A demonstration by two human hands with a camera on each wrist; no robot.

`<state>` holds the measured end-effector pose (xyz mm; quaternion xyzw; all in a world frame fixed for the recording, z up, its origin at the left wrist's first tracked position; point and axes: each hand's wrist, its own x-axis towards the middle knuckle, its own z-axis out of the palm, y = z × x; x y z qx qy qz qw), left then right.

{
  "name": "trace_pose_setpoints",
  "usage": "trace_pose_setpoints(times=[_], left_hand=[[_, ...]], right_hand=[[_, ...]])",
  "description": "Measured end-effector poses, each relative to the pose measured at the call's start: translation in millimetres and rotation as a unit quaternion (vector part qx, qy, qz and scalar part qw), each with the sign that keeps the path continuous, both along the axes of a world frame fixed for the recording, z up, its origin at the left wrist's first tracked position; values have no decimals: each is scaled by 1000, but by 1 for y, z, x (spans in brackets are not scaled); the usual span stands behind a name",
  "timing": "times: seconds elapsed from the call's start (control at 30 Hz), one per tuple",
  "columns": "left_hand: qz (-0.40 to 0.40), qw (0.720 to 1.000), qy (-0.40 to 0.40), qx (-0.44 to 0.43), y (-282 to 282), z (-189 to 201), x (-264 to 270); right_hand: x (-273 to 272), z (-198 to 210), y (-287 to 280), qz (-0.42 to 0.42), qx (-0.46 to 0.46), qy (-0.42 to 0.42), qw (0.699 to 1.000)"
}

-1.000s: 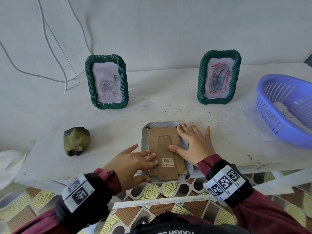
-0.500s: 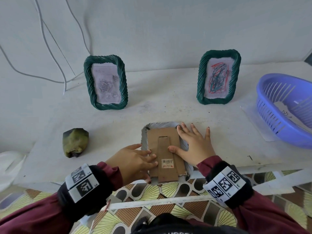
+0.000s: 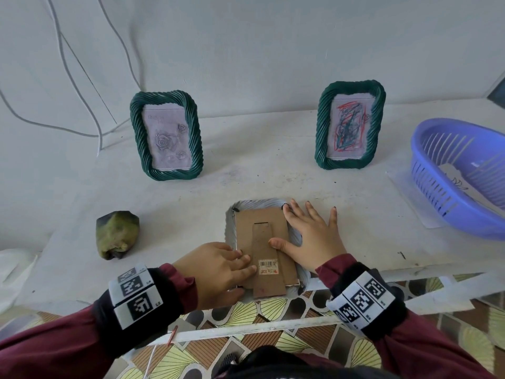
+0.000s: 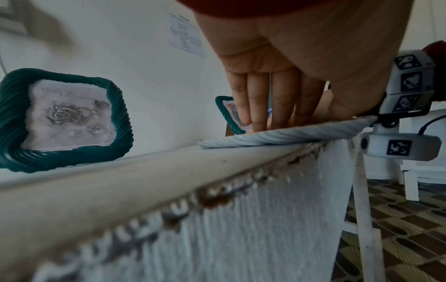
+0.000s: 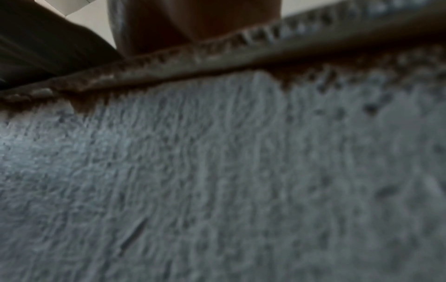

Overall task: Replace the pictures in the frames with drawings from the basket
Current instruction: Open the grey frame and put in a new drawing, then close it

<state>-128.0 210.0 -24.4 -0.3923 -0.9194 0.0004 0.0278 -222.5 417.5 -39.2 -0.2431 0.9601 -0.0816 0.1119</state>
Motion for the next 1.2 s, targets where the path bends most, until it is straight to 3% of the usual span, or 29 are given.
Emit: trace_pose_setpoints(times=[0.27, 0.43, 0.57, 0.87, 1.1, 1.2], left_hand=[[56, 997, -11, 54, -4, -5, 11], [83, 996, -10, 44, -8, -13, 18], [84, 995, 5, 44, -9, -18, 21], [95, 990, 19, 100, -13, -31, 28], [106, 986, 13, 128, -12, -36, 29], [109, 985, 6, 133, -12, -37, 30]], right_hand=[[-2, 3, 1, 21, 21, -5, 1000], [5, 21, 9, 136, 25, 13, 990], [15, 36, 25, 245, 26, -39, 968], [10, 45, 36, 279, 81, -48, 956], [6, 45, 28, 349, 99, -3, 932], [6, 45, 29, 410, 40, 58, 910]])
